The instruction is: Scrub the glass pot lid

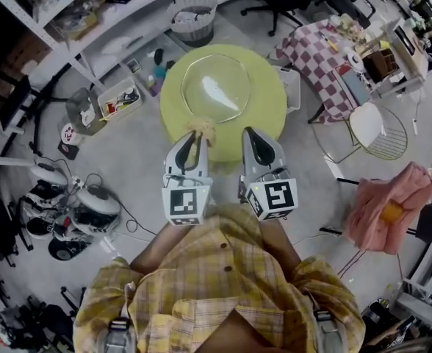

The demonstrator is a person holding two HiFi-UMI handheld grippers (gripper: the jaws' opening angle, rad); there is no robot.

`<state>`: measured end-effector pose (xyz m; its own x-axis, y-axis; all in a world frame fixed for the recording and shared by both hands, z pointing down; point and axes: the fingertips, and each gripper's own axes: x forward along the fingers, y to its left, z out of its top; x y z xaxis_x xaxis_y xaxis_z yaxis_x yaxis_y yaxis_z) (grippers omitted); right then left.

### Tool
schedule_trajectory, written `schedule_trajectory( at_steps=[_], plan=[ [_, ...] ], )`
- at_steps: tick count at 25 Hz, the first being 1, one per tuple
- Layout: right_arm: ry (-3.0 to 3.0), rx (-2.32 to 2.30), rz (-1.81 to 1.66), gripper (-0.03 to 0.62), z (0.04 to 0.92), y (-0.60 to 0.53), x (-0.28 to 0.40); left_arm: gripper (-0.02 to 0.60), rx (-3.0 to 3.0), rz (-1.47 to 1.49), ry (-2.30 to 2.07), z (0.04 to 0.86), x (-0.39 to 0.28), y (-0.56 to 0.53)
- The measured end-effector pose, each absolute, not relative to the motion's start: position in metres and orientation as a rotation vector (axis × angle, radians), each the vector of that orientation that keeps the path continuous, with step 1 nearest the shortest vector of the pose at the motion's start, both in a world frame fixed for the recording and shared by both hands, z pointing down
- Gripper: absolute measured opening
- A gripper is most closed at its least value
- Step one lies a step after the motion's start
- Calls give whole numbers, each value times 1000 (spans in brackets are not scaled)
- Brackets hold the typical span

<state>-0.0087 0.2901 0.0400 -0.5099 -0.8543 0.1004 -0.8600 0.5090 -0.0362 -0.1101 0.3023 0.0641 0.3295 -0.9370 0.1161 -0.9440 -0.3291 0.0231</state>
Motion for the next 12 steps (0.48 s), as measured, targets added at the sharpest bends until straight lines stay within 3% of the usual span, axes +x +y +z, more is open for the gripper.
schedule_trajectory(
  at_steps=[12],
  plan=[
    [-2573,1583,247,-2,71,177,-9,43,2478,180,-1648,96,-120,184]
  ],
)
